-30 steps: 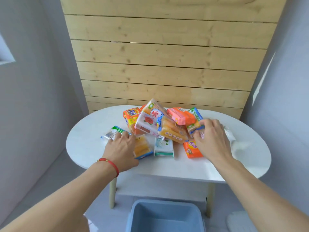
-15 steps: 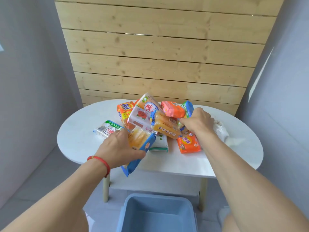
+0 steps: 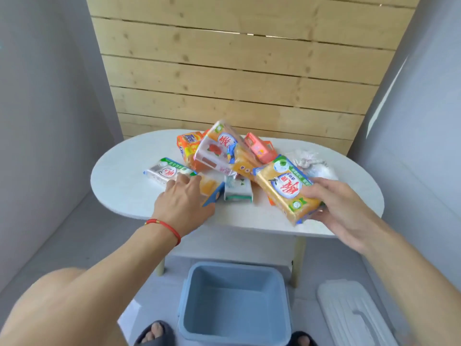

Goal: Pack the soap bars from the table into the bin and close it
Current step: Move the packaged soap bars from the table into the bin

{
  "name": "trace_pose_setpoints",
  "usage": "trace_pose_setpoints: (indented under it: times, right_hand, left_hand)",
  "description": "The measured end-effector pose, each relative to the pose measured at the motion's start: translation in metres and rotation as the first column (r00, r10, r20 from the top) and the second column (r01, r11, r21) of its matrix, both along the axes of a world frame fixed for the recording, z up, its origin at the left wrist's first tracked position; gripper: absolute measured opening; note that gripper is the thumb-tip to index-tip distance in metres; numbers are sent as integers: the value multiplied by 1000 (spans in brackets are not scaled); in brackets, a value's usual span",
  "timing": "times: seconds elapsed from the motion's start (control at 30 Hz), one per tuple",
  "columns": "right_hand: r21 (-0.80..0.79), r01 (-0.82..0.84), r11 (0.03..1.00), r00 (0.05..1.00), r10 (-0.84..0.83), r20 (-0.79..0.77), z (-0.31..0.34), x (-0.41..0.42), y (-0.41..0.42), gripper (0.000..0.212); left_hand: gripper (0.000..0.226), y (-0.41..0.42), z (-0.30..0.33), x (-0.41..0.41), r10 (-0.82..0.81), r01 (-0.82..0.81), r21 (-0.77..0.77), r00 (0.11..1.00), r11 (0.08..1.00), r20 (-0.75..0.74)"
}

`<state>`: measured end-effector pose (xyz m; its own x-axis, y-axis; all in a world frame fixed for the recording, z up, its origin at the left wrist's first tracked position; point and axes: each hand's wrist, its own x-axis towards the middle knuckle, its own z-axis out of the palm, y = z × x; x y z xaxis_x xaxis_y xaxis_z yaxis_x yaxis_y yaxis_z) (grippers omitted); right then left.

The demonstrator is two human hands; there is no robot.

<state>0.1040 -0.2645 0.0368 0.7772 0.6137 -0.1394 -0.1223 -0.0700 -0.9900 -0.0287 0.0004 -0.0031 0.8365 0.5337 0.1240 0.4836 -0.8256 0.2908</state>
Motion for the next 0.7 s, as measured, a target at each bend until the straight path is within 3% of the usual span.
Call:
trace_pose_setpoints:
  times: [0.1,0.2,0.37,0.47,0.57,0.7]
  right_hand:
    - [-68,-349,935,925,331,-188,-31,-38,-16,47]
    - [-220,-512,831,828,409,-383,-86,-78,-9,43]
    - [-523,-381,762,885,137,-446,-205,-113,43,25]
    - [-559,-204,803,875,-108,-473,-265,-112,77,36]
    - [-576,-138,806,825,-228,-517,-314,-116,105,46]
    - [-632,-153,760,820,-259,-510,-357,-127,127,48]
  left_hand:
    - [70,1,-15,-25,-108,108,9,994,994,21]
    - [71,12,-22,-41,-206,205,8,978,979,33]
    - [78,5,-24,-41,-203,203,25,979,979,13]
    - [82,-4,-30,-54,-166,161,57,981,985,100]
    - [68,-10,-42,-77,-105,94,64,974,994,200]
    - [69,-3,-56,-89,-118,114,51,989,992,94]
